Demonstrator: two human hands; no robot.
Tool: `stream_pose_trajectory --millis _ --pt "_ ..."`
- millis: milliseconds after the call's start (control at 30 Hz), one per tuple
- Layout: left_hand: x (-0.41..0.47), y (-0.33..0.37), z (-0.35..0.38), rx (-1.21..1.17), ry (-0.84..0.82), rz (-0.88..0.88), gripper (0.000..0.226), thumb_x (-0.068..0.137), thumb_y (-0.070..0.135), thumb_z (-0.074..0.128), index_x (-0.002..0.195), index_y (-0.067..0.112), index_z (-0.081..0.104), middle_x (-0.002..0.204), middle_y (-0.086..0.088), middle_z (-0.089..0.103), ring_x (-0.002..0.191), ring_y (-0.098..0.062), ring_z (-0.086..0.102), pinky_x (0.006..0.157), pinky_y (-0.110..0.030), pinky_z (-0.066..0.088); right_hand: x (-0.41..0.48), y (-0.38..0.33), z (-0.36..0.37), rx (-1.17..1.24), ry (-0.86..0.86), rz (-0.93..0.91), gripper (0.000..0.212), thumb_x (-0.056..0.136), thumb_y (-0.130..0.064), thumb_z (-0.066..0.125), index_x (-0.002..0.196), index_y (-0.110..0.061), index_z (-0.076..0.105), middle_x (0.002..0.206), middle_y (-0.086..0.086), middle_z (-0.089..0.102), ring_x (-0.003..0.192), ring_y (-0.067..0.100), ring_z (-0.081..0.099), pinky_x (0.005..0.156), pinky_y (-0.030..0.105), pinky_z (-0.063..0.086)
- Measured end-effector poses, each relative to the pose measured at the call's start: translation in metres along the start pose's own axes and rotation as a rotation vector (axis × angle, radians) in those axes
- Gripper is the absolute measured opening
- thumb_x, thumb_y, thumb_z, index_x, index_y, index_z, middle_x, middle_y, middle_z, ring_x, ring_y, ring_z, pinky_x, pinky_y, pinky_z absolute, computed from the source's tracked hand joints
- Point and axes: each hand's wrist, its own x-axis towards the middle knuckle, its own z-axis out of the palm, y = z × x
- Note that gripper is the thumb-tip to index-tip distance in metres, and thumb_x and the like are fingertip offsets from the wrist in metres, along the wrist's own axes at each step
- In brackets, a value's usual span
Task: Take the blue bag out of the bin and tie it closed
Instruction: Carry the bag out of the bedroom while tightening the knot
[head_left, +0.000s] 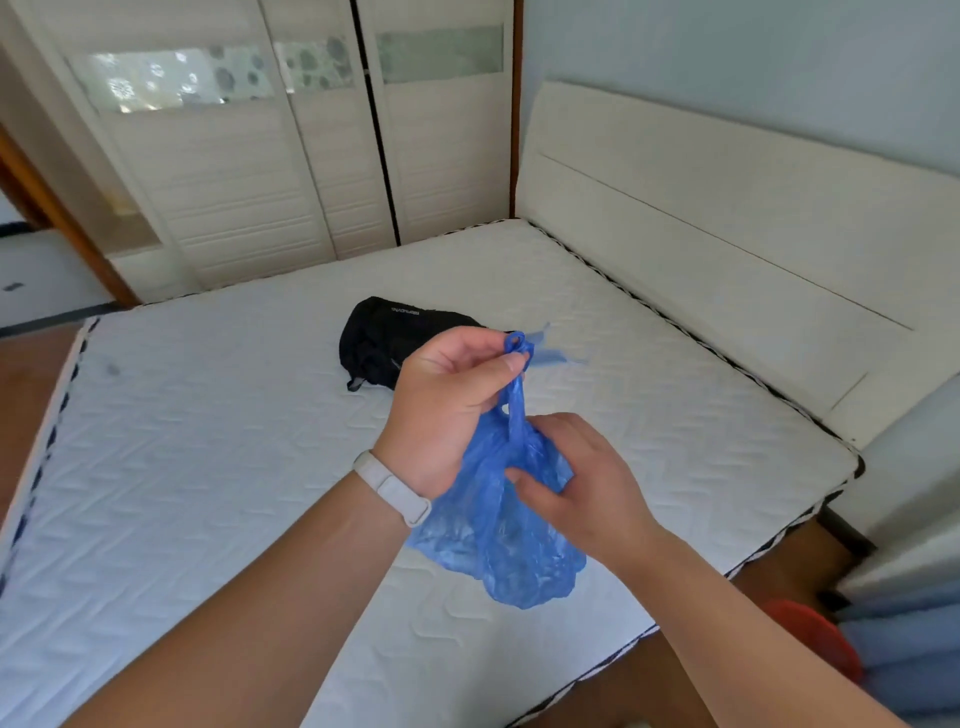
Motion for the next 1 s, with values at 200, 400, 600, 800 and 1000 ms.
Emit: stream_pose_trajectory --millis 200,400,600,800,1000 --pt "-0.052 0.027 -0.096 0.045 0.161 0.056 0.02 0.08 0.0 0.068 0.075 0.019 0.071 0.084 -0.005 0.073 0.087 -0.025 0.065 0.086 -0.047 0.051 0.002 -0.071 0.075 0.056 -0.144 -0.116 0.034 0.079 -0.042 0.066 0.108 -0.028 0.057 0.097 -0.014 0.057 0.089 0.004 0.054 0.078 0.019 0.044" --pt "-0.106 0.048 -0.176 0.033 0.364 0.101 0.027 0.08 -0.001 0.067 0.069 0.023 0.072 0.081 -0.002 0.074 0.085 -0.023 0.065 0.076 -0.036 0.052 0.001 -0.131 0.143 0.13 -0.322 -0.238 0.031 0.08 -0.041 0.067 0.107 -0.032 0.055 0.096 -0.02 0.054 0.09 -0.001 0.053 0.077 0.011 0.039" --pt "-0.161 0.065 -0.242 0.048 0.611 0.142 0.015 0.081 -0.001 0.066 0.078 0.014 0.069 0.082 -0.005 0.072 0.08 -0.023 0.062 0.07 -0.035 0.05 -0.001 -0.191 0.204 0.244 -0.496 -0.398 0.029 0.08 -0.039 0.067 0.104 -0.037 0.052 0.094 -0.021 0.053 0.089 -0.001 0.053 0.077 0.016 0.042" --pt "-0.205 0.077 -0.286 0.085 0.832 0.168 0.012 0.082 -0.001 0.066 0.081 0.011 0.067 0.076 -0.002 0.072 0.073 -0.016 0.065 0.064 -0.027 0.052 -0.005 -0.232 0.255 0.374 -0.657 -0.537 0.028 0.081 -0.038 0.067 0.105 -0.03 0.055 0.096 -0.017 0.057 0.091 0.001 0.056 0.079 0.016 0.043" --pt "-0.24 0.083 -0.309 0.133 1.098 0.18 0.013 0.08 0.0 0.068 0.079 0.013 0.068 0.077 -0.006 0.07 0.069 -0.014 0.063 0.061 -0.026 0.049 -0.007 -0.266 0.3 0.483 -0.855 -0.663 0.028 0.082 -0.039 0.066 0.106 -0.035 0.053 0.097 -0.017 0.057 0.091 0.001 0.056 0.079 0.019 0.045"
